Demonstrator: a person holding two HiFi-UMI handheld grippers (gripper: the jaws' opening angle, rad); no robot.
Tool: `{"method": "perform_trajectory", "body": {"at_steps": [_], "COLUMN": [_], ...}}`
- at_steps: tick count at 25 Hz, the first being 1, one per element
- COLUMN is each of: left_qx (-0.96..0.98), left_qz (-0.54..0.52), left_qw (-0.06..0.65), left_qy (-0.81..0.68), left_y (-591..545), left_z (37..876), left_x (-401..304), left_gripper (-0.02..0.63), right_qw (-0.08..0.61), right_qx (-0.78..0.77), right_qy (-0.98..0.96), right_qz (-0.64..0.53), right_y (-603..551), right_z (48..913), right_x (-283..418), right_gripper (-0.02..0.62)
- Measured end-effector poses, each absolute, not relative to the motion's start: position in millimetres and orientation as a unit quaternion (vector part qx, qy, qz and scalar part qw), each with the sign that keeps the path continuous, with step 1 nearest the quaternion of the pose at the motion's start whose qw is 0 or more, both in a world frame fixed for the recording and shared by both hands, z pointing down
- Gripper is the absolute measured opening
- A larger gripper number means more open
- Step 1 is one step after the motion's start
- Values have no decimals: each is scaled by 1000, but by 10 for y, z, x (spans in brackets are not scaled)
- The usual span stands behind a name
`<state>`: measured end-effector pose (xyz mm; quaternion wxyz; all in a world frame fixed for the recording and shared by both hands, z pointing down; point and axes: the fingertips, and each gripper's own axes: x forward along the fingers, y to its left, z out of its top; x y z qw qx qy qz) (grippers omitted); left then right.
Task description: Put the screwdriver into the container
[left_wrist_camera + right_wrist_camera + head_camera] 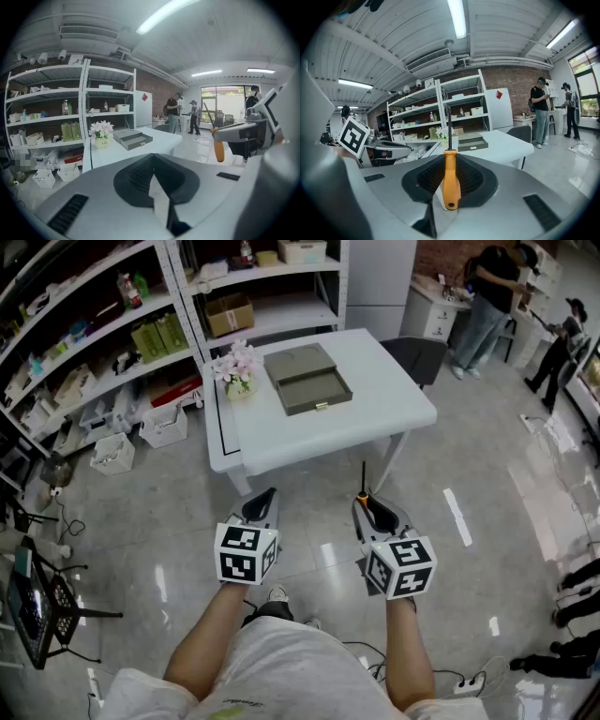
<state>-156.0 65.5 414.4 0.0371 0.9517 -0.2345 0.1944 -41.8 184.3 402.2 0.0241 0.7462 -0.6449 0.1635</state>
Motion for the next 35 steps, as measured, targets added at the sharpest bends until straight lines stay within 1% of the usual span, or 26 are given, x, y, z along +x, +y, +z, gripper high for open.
{"method": "perform_trajectory", "body": {"at_steps": [11,24,35], "left_qx": [951,951,953], "left_qz": [200,213,220], "left_qw": [44,51,63], "left_qy": [-232,-217,-199], "left_y": [349,-686,-1451], "left_z": [4213,4302,4433], "left_x": [-1257,-661,-291], "left_gripper": [6,5,6], "right_qw": [36,51,61], "right_qx": [740,738,745], "right_qy": [-648,-643,-629], "right_qz": [177,200,214], "right_y": [1571,593,-185], "right_z": [4123,4235,4307], "right_x": [-145,402,763], "right_gripper": [75,75,75]}}
